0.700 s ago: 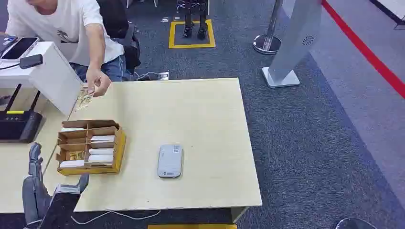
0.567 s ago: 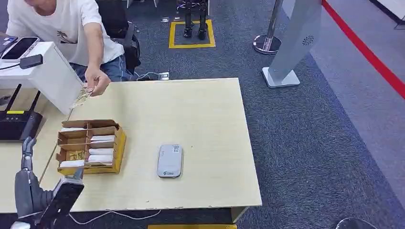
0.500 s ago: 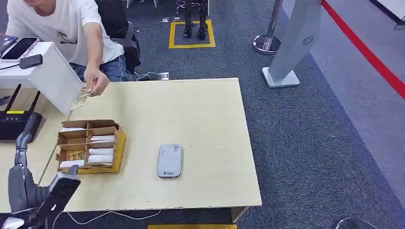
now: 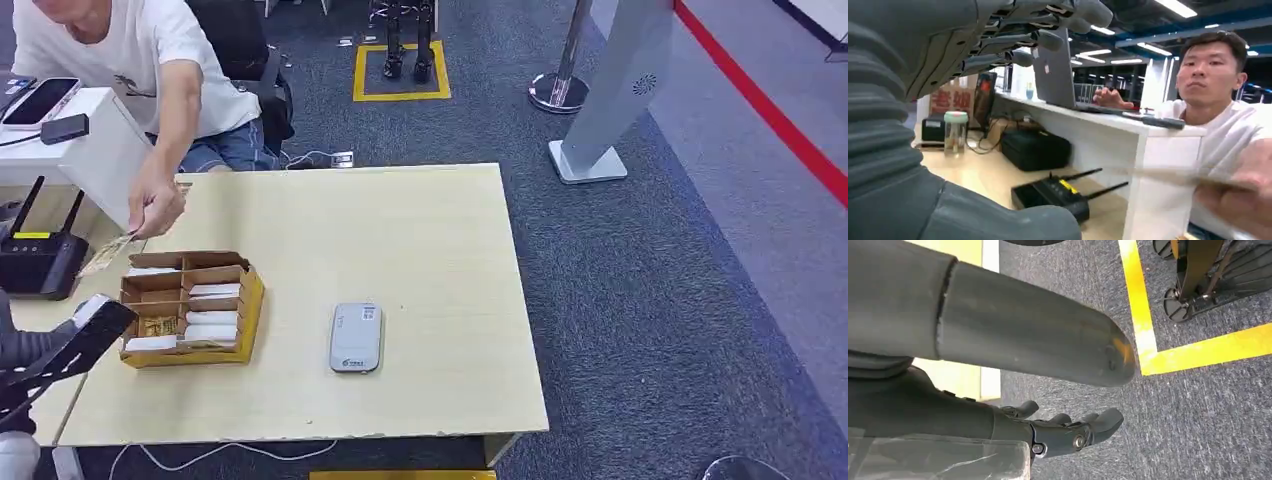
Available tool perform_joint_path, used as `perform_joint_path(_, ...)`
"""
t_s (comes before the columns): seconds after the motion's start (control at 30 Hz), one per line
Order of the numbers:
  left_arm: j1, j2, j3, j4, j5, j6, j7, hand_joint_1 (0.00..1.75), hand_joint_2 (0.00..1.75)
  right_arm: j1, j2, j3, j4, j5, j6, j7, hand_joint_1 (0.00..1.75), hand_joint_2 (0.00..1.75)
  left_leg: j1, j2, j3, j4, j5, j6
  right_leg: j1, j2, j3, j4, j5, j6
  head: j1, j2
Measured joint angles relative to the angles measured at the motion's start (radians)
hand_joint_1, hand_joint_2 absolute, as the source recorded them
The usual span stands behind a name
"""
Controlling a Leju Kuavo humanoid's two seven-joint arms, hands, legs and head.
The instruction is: Pass the card to the sensor for recognition and then transmit it.
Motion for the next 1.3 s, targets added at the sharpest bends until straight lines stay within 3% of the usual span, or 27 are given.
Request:
perform_joint_path(0.3, -0.025, 0.026, 0.0, 0.04, -0.041, -0.021, 0.021, 0.0, 1.75, -0.002, 0.0, 0.008, 0.0, 0.001, 0.004, 0.001, 0.0, 0.0, 0.0, 0.0, 0.0, 0.0, 0.0, 0.0, 0.0, 0.0, -0.001, 0.0, 0.0, 0.0, 0.0, 0.0)
perform_joint_path(0.47, -0.098, 0.04, -0.005, 0.109, -0.079, -0.07, 0.03, 0.0, 1.75, -0.004, 0.0, 0.012, 0.0, 0.015, 0.004, 0.004, 0.0, 0.0, 0.0, 0.0, 0.0, 0.0, 0.001, -0.001, 0.0, 0.0, -0.001, 0.0, 0.0, 0.0, 0.0, 0.0)
perform_joint_path(0.7, -0.181, 0.039, -0.035, 0.194, -0.113, -0.084, 0.042, 0.03, 1.75, -0.007, 0.0, 0.019, 0.0, 0.015, 0.004, 0.005, 0.0, 0.0, 0.0, 0.001, 0.0, 0.0, 0.001, -0.001, 0.0, 0.001, -0.001, 0.0, 0.001, -0.001, 0.0, 0.0)
perform_joint_path(0.73, -0.189, 0.039, -0.039, 0.204, -0.114, -0.083, 0.042, 1.5, 1.75, -0.007, 0.0, 0.019, 0.0, 0.015, 0.004, 0.005, 0.0, 0.0, 0.0, 0.001, 0.0, 0.0, 0.001, -0.001, 0.0, 0.001, -0.001, 0.0, 0.001, -0.001, 0.0, 0.0)
perform_joint_path(0.77, -0.194, 0.039, -0.04, 0.211, -0.115, -0.083, 0.042, 1.75, 1.75, -0.007, 0.0, 0.02, 0.0, 0.015, 0.004, 0.006, 0.0, 0.0, 0.0, 0.001, 0.0, 0.0, 0.001, -0.001, 0.0, 0.001, -0.001, 0.0, 0.001, -0.001, 0.0, 0.0)
perform_joint_path(1.3, -0.236, 0.016, -0.099, 0.249, -0.139, -0.028, 0.031, 1.75, 1.75, -0.007, 0.0, 0.035, 0.0, 0.023, -0.006, 0.014, 0.0, 0.0, 0.0, 0.002, 0.0, 0.0, 0.001, -0.001, 0.0, 0.002, -0.002, 0.0, 0.001, 0.0, 0.0, 0.0)
